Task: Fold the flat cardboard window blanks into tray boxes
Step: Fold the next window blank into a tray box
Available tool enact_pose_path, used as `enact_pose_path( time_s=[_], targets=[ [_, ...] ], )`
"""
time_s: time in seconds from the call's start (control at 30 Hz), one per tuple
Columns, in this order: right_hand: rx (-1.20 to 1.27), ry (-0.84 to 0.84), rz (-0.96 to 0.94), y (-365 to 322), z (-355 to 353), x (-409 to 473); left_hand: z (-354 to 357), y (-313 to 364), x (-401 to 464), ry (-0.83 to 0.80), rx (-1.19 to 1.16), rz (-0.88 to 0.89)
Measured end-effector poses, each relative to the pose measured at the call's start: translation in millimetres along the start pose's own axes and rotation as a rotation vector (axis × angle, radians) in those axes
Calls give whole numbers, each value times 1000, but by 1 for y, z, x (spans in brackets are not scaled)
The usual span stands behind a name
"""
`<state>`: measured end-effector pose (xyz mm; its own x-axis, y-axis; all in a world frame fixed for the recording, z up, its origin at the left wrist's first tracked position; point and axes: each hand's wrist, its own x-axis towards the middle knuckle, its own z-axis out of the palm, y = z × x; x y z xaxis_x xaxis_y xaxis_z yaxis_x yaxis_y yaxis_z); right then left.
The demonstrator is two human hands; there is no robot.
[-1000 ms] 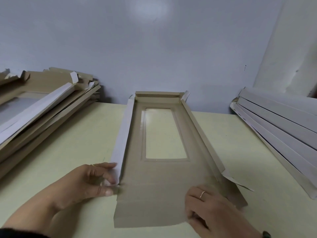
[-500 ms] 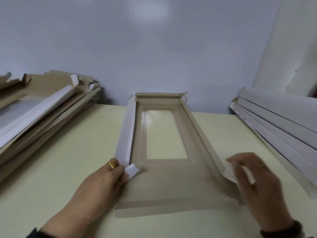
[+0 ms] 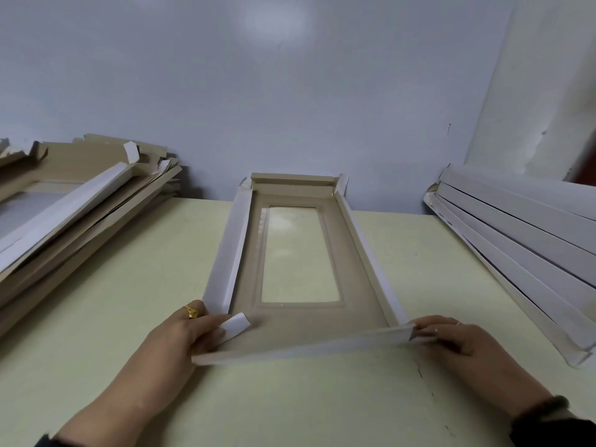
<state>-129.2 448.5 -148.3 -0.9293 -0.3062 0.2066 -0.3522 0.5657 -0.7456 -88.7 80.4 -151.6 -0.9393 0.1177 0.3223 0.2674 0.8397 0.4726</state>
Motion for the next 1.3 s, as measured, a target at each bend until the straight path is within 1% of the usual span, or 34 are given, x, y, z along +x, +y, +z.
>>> enact_pose_path(
  time_s=[0.07, 0.17, 0.23, 0.33, 0.5, 0.53, 0.7, 0.77, 0.87, 0.93, 1.0, 1.07, 1.13, 1.2, 1.23, 1.3],
  targets=[
    [78, -15, 16, -3, 0, -1, 3, -2, 4, -37, -36, -53],
    [134, 34, 26, -4, 4, -1, 5, -6, 9, -44, -125, -174],
    [103, 55, 19, -5, 8, 0, 1, -2, 2, -84, -155, -84],
    [-41, 78, -41, -8, 15, 1, -4, 1, -8, -79, -131, 2],
    [-246, 247, -157, -19, 30, 3, 1, 5, -4, 18, -146, 6],
    [-300, 252, -175, -20, 32, 3, 0, 5, -6, 32, -146, 3],
    [-494, 179, -391, -22, 29, 2, -4, 4, -8, 58, -68, 23],
    [-536, 141, -421, -23, 25, 0, -6, 4, -10, 59, -38, 43],
    [-559, 61, -432, -22, 19, -6, -10, 0, -14, 52, -80, 75],
    [-580, 1, -455, -21, 16, -10, -11, -6, -17, 33, -174, 70],
    [-574, -22, -469, -19, 18, -12, -11, -14, -20, -21, -276, 43],
    [-526, -13, -432, -18, 20, -11, -11, -21, -21, -87, -328, 23],
    [-440, 17, -369, -16, 24, -9, -12, -23, -20, -137, -363, 12],
    [-338, 76, -324, -16, 27, -6, -13, -22, -20, -175, -349, 16],
    [-283, 108, -293, -16, 29, -5, -13, -20, -19, -176, -329, 24],
    [-159, 144, -194, -16, 32, -2, -12, -12, -19, -95, -292, 25]
  ],
)
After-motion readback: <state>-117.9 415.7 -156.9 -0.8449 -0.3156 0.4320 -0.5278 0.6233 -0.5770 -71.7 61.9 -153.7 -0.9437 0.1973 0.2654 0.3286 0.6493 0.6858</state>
